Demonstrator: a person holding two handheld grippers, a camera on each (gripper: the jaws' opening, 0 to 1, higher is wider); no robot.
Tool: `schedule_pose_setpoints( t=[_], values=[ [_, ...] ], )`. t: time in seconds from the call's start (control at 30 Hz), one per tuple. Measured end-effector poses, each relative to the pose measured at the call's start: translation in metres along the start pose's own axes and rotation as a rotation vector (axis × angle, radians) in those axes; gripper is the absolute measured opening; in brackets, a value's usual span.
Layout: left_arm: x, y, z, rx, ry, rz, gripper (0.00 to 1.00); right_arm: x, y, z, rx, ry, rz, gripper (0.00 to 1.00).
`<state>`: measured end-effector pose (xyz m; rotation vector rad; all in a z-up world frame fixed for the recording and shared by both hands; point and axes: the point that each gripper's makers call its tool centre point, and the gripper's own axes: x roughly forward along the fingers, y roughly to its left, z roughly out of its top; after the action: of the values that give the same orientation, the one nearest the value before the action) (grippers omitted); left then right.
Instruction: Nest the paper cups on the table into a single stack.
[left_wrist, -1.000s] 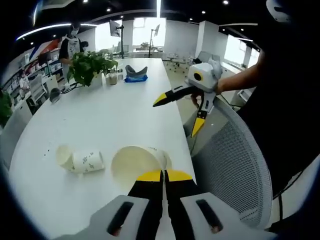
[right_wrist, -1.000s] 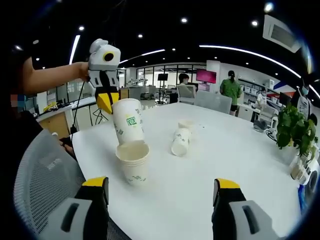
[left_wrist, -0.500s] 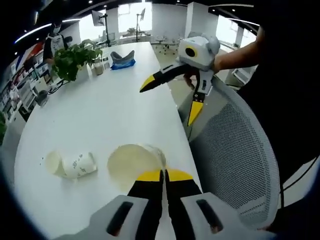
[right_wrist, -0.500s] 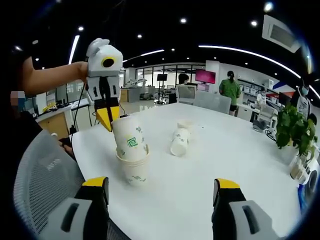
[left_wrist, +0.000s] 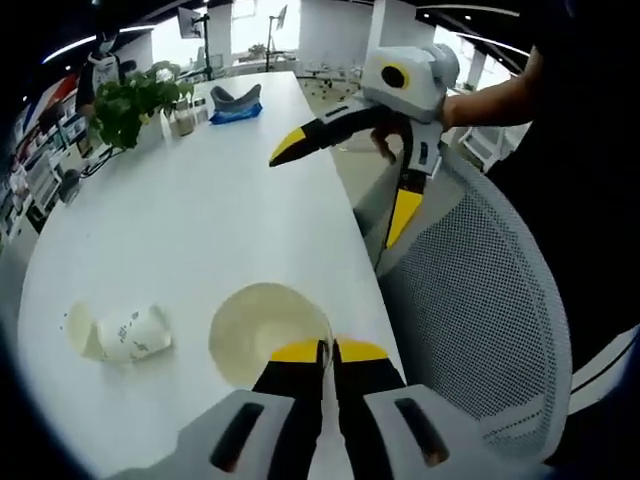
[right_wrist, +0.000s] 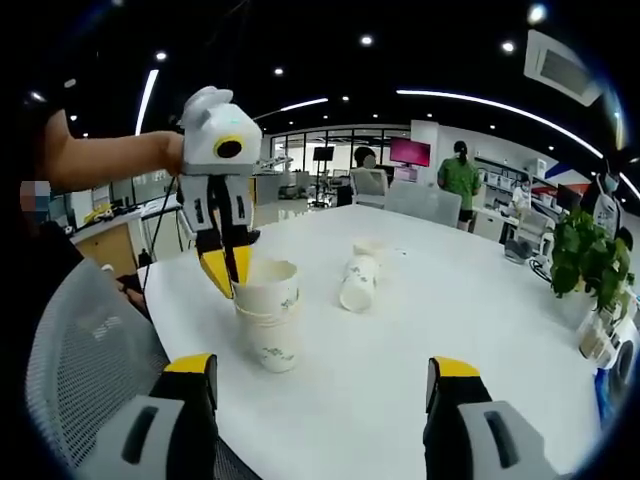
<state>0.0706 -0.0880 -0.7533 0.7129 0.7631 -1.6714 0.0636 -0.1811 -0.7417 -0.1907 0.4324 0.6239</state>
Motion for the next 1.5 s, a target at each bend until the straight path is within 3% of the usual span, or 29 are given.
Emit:
schedule_pose_setpoints(
  t=[0.33,0.8,0.97,1.17,1.27,1.37,1.5],
  values=[
    [0.018,-0.006,-0.003,-0.031,-0.005,-0.064,0.03,0.000,-0.001,0.000,-0.001,0.001,-0.001,0.87],
    [0.016,-0.004,-0.001,-0.059,-0.004,-0.050,0.03,0.000,-0.001,-0.001,0.000,0.001,0.000,0.87],
    [0.005,-0.006,0.009,-0.091,-0.066,-0.024,0.06,0.000,0.001,0.000,0.000,0.000,0.005,0.87],
    [-0.020,0.001,0.018,-0.151,-0.190,0.075,0.15,0.000,0.003,0.001,-0.008,0.001,0.021,0.87],
    [-0.033,0.004,0.016,-0.211,-0.246,0.127,0.22,-0.001,0.003,0.003,-0.006,-0.002,0.029,0.87],
    [-0.044,0.009,0.010,-0.210,-0.286,0.209,0.29,-0.003,0.001,0.009,0.016,-0.020,0.031,0.87],
    [-0.059,0.007,0.007,-0.270,-0.379,0.287,0.37,-0.003,-0.001,0.015,0.004,-0.018,0.031,0.86]
  ],
)
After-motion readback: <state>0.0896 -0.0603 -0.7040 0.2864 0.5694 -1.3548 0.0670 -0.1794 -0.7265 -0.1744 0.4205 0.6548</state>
